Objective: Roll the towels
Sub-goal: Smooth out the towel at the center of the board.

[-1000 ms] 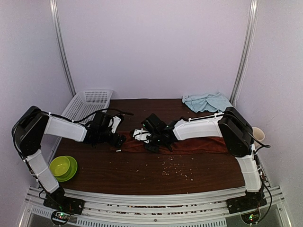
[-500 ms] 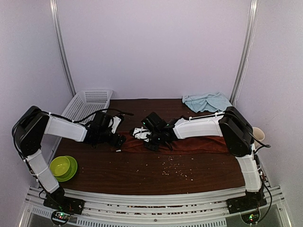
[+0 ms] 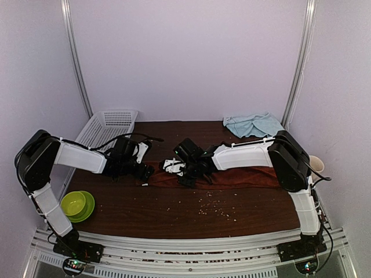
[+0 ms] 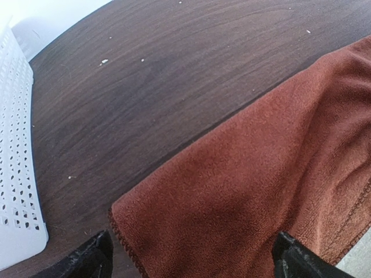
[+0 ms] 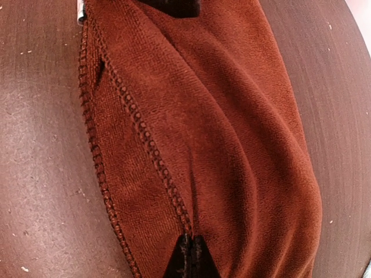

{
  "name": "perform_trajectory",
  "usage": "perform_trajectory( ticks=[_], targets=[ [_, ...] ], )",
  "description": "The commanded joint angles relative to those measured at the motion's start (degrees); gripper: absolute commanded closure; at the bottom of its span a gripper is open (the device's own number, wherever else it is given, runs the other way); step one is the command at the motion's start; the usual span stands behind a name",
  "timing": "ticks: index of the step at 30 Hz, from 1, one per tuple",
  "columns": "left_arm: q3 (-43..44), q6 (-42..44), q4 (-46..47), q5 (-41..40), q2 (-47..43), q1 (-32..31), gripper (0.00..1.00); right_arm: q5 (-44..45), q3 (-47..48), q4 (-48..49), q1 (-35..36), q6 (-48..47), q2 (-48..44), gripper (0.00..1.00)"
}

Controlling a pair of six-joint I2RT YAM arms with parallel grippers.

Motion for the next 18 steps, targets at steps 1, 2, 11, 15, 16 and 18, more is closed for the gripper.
perform_trajectory(
  ticks=[1, 2, 11, 15, 16, 18],
  targets=[
    [1.99, -0.70, 0.60, -1.52, 0.40, 0.36, 0.02, -3.27, 1.74, -2.49, -0.20, -0.38, -1.63, 1.00],
    [2.27, -0.79, 0.22, -2.04, 0.38, 0.35, 0.02, -3.74, 2.02, -2.86, -0.25, -0.37, -1.77, 1.00],
    [5.36, -1.13, -3.22, -7.76, 1.44, 0.38, 0.02, -5.02, 2.47, -3.81, -0.22, -0.15, -3.15, 1.00],
    [7.09, -1.12, -4.95, -10.22, 2.94, 0.40, 0.02, -6.22, 2.46, -4.74, -0.25, -0.44, -3.44, 1.00],
    [7.58, -1.07, -5.50, -10.99, 3.38, 0.37, 0.02, -6.37, 2.34, -4.89, -0.21, -0.57, -3.47, 1.00],
    [8.27, -0.99, -6.26, -11.84, 4.03, 0.43, 0.02, -5.78, 1.75, -4.45, -0.11, -0.81, -3.63, 1.00]
  ],
)
